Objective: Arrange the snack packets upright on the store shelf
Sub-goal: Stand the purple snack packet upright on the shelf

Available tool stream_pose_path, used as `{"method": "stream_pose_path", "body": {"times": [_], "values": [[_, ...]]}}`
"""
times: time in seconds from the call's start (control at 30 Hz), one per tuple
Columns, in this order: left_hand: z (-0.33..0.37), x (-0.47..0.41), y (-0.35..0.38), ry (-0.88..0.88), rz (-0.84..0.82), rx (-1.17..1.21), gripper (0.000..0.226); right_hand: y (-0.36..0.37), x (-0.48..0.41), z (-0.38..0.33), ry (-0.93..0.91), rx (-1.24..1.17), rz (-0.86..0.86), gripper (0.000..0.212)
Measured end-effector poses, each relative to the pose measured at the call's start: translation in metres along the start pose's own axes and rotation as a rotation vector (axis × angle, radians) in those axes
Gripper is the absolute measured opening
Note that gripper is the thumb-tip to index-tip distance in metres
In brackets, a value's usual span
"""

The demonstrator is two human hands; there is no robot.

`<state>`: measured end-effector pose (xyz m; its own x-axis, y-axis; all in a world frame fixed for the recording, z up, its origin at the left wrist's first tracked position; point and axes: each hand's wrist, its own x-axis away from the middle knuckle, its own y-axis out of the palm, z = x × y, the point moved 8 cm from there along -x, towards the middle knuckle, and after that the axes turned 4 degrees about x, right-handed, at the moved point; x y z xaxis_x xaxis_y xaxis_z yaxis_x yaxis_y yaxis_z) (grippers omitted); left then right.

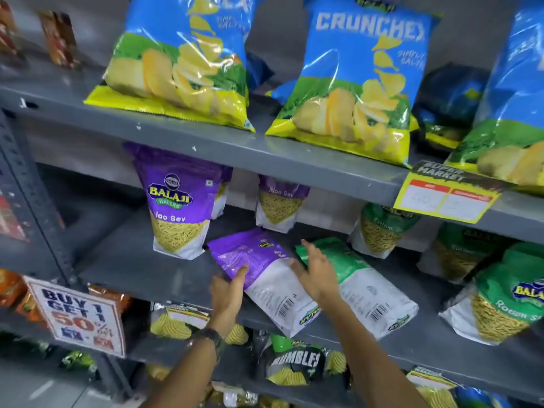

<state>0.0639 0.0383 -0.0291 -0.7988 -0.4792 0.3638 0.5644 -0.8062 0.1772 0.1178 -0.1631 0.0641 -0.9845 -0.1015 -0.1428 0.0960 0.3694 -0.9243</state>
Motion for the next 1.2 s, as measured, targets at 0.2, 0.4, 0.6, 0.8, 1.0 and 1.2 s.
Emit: {"method": "stream_pose_path", "body": {"times": [0.2,0.4,0.6,0.8,1.0,1.2], "values": [[-0.042,-0.017,0.024,-0.355,-0.207,0.137,0.03,0.046,-0.016,0.042,0.356,-0.443,-0.472,0.024],[-0.03,-0.014,0.02,-0.172,-0.226,0.182,0.03,0.058,-0.013,0.062,0.368,-0.747,-0.536,0.032],[0.036,-0.017,0.032,0.16,-0.292,-0.006,0.031,0.035,-0.025,0.055,0.192,-0.867,-0.539,0.056],[0.101,-0.047,0.057,0.4,-0.319,-0.111,0.035,0.02,-0.068,0.038,0.123,-0.92,-0.21,0.059],[0.098,-0.068,0.067,0.464,-0.348,-0.238,0.07,0.043,-0.062,0.039,0.146,-1.017,-0.243,0.064],[0.083,-0.034,0.046,0.646,-0.102,-0.14,0.058,-0.014,-0.083,0.026,-0.002,-1.177,-0.221,0.065]]}}
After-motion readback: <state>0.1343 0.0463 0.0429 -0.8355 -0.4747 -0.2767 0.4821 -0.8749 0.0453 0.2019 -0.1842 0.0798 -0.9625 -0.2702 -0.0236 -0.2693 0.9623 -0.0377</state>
